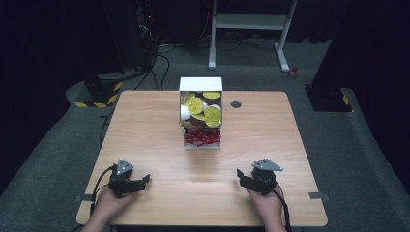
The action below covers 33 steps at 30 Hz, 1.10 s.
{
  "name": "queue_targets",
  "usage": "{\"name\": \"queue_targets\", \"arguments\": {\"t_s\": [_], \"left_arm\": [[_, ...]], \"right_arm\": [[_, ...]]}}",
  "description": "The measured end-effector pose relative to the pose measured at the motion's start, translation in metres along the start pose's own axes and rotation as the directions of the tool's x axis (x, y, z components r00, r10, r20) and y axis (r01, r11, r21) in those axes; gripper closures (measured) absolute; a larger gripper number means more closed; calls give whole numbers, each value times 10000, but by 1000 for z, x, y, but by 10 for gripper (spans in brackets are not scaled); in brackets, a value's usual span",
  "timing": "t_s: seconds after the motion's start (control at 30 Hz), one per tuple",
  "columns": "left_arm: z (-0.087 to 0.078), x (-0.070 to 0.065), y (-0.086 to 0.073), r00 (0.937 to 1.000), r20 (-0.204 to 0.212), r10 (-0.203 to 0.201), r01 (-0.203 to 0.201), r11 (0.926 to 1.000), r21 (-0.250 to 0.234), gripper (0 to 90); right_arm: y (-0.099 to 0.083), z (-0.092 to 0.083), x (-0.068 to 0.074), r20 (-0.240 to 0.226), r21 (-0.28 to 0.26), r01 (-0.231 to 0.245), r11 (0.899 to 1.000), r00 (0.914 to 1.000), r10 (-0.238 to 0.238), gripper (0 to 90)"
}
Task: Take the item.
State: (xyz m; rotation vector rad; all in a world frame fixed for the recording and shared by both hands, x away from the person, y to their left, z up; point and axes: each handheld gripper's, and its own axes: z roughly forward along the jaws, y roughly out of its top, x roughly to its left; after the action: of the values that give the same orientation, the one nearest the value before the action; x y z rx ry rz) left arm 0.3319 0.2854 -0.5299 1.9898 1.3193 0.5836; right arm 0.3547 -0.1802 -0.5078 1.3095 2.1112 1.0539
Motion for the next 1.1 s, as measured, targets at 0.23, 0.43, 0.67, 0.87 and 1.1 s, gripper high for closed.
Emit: {"name": "queue_targets", "arguments": {"t_s": [0.23,0.43,0.67,0.87,1.1], "left_arm": [[0,0,0,10000,11,41,-41,10000,36,158],[-1,0,0,10000,42,77,-77,9999,66,157],[0,0,1,9999,63,78,-78,10000,54,149],[1,0,1,10000,76,42,-43,10000,56,149],[1,0,1,10000,60,70,-70,10000,69,148]], "right_arm": [[4,-4,5,-249,-381,-309,9988,9992,299,329],[7,-2,10,-264,-439,-295,9986,9993,283,370],[13,-5,13,-209,-288,-237,9993,9995,231,417],[21,-8,13,16,-514,-397,9979,9992,398,415],[29,-10,15,29,-771,-344,9964,9994,348,482]]}}
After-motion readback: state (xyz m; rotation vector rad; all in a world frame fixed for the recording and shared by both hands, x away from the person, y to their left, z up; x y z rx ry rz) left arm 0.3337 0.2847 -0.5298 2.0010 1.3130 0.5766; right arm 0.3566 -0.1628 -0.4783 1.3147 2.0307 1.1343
